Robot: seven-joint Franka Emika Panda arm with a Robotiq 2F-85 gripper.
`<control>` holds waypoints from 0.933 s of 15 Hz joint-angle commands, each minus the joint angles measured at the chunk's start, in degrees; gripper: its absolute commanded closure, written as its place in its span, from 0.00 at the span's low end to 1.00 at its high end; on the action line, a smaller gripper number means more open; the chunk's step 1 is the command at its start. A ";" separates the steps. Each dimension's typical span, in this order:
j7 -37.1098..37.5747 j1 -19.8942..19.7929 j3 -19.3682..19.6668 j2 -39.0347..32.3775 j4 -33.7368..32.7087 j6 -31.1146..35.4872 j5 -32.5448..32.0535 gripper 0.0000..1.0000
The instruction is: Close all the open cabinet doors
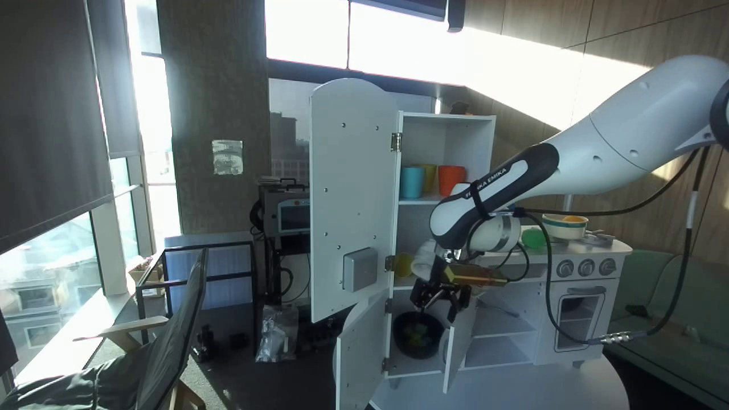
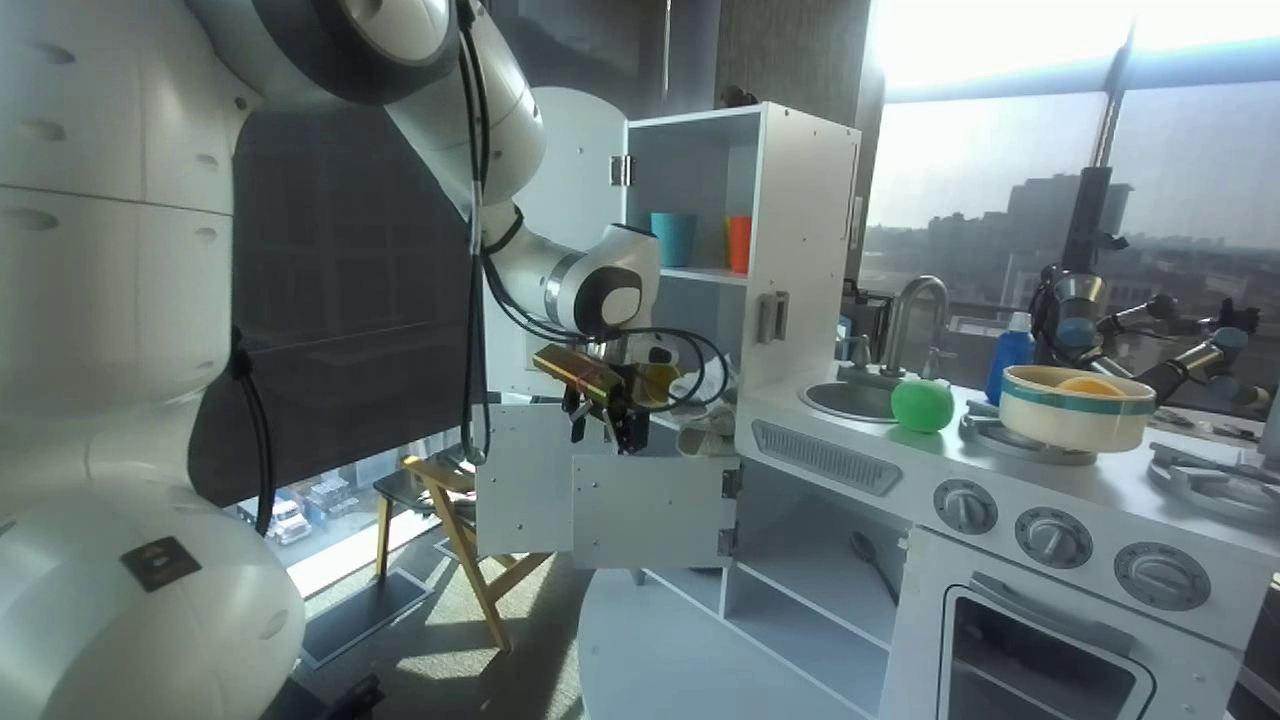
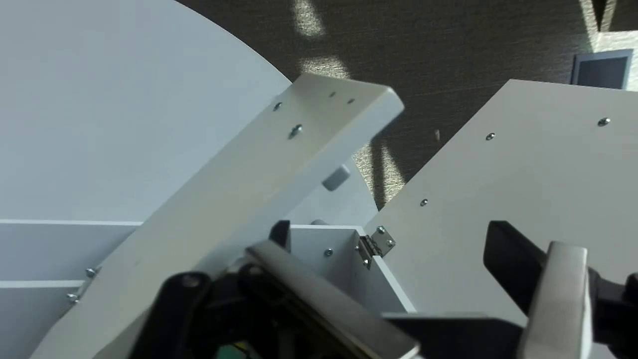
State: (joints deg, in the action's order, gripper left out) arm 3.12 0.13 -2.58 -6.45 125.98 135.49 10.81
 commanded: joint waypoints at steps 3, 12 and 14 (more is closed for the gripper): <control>18.70 1.15 0.41 13.55 10.29 -2.07 -10.69 0.00; 16.99 -0.39 1.29 10.70 8.13 -6.86 -8.56 0.00; 19.73 -1.30 1.84 9.72 8.05 -7.79 -11.00 0.00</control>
State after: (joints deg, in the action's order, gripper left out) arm 20.63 0.17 -1.43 5.23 135.99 130.04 2.33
